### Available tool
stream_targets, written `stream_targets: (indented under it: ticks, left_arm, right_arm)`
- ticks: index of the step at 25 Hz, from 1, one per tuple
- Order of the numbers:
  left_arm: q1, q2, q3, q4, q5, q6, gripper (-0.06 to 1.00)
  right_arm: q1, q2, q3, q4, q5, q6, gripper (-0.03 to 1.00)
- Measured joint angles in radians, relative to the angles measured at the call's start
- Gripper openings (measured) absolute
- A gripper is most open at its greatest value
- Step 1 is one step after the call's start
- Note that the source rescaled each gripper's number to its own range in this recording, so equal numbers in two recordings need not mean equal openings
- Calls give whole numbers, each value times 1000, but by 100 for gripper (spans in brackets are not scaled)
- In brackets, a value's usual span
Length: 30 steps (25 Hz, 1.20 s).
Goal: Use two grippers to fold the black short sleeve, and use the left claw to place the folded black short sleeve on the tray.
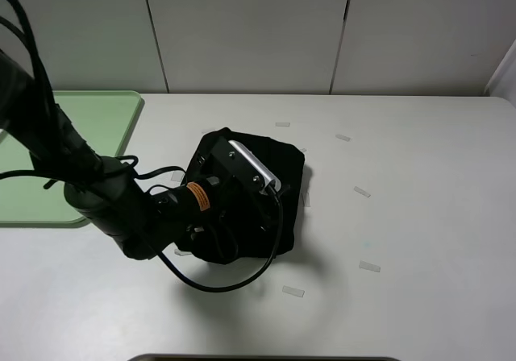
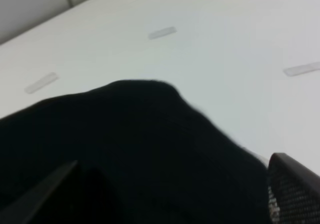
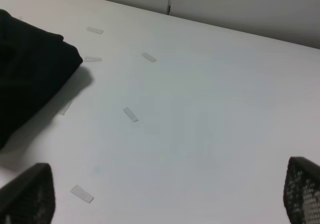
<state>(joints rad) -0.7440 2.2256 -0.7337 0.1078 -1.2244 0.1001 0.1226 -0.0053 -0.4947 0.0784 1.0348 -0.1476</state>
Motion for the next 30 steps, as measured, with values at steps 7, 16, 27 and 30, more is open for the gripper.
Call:
stream_targets:
  ticks: [7, 16, 27, 30]
  left_arm:
    - [-6, 10, -13, 1, -1, -5, 72]
    - [-7, -276, 57, -51, 8, -233, 72]
    - [65, -688, 108, -307, 695, -371, 72]
    - [126, -790, 108, -371, 895, -375, 72]
  right_arm:
    - [0, 0, 0, 0, 0, 0, 100]
    - [0, 0, 0, 0, 0, 0, 100]
    - [0, 0, 0, 0, 0, 0, 100]
    - [0, 0, 0, 0, 0, 0, 100]
